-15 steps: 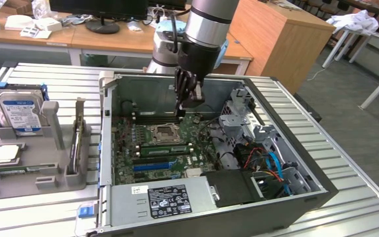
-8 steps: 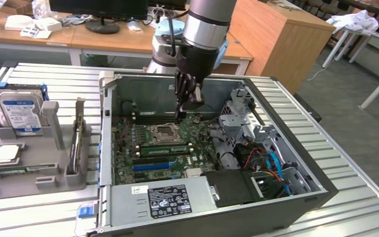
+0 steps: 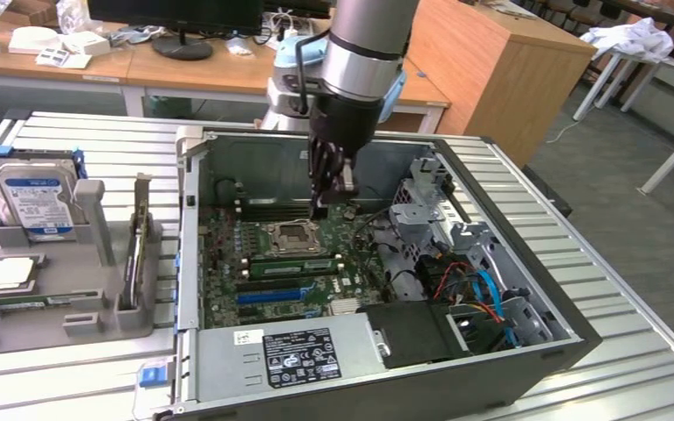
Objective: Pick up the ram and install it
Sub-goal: 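Press down the ram until it locks into place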
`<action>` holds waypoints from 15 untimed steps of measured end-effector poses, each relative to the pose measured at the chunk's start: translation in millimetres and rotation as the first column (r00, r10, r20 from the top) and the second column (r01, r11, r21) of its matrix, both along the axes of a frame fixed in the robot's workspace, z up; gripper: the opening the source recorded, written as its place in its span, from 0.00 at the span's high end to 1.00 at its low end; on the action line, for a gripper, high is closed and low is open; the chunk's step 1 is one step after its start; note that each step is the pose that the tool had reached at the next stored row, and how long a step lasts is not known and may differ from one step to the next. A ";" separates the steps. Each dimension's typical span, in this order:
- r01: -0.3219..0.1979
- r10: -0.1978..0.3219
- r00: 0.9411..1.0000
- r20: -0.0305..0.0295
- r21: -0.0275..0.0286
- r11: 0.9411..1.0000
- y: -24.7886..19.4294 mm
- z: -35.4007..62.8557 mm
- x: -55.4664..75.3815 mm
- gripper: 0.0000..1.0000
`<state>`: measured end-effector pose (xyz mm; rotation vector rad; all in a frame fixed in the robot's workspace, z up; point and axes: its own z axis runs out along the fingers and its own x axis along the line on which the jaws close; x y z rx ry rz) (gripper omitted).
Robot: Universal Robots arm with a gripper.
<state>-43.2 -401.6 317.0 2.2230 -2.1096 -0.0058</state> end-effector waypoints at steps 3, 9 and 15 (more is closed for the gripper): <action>0.000 0.000 1.000 0.001 0.000 1.000 0.4 -5.6 0.3 0.89; 0.000 0.000 1.000 0.001 0.000 1.000 2.6 -13.8 24.3 0.89; 0.000 0.000 1.000 0.001 0.000 1.000 3.7 -24.5 43.1 0.89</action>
